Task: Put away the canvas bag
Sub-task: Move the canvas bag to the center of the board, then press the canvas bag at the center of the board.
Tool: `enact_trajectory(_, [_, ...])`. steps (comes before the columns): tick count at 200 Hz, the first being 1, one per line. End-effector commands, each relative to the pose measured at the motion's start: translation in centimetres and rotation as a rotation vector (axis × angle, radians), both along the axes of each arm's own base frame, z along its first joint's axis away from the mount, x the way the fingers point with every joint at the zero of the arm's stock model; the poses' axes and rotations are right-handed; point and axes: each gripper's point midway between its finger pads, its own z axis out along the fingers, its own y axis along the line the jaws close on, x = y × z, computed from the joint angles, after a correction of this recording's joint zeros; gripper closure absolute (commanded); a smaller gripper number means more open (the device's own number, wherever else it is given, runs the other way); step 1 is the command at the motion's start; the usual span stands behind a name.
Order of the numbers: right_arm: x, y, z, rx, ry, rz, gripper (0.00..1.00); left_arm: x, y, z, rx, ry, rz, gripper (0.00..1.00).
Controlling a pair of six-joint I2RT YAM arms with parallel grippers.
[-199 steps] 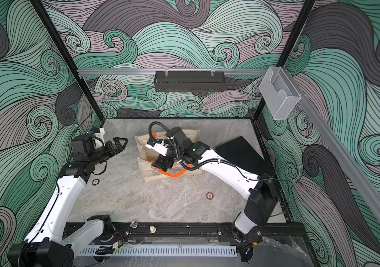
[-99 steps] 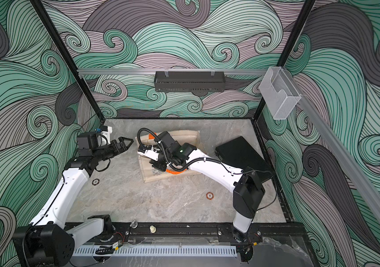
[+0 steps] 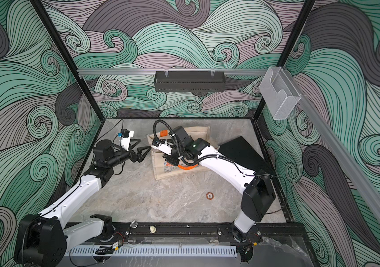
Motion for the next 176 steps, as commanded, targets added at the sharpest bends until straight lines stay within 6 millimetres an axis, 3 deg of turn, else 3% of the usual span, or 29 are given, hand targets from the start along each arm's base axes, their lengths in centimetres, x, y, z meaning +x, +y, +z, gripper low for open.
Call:
enact_trajectory(1, [-0.1, 0.9, 0.2, 0.014, 0.012, 0.059, 1.0, -0.2, -1.1, 1.3, 0.076, -0.126, -0.106, 0.03])
enact_trajectory(24, [0.7, 1.0, 0.3, 0.02, 0.017, 0.054, 1.0, -0.6, -2.1, 0.3, 0.067, -0.127, -0.201, 0.03])
enact_trajectory(87, [1.5, 1.1, 0.7, 0.054, 0.057, 0.059, 1.0, -1.2, -0.8, 2.6, -0.042, -0.14, -0.354, 0.03])
enact_trajectory(108, [1.5, 1.1, 0.6, 0.044, 0.07, 0.064, 1.0, -2.0, -1.9, 1.2, 0.054, -0.108, -0.433, 0.05])
enact_trajectory(130, [1.5, 1.6, 0.8, 0.056, 0.089, 0.073, 1.0, -0.9, -3.4, -1.4, 0.197, -0.04, -0.419, 0.05])
enact_trajectory(148, [1.4, 1.8, 0.6, 0.054, 0.113, 0.077, 1.0, 0.9, -3.3, -1.7, 0.194, -0.099, -0.353, 0.05])
enact_trajectory(176, [1.3, 1.7, 0.2, 0.05, 0.127, 0.071, 1.0, 1.0, -3.3, -2.1, 0.189, -0.076, -0.341, 0.05])
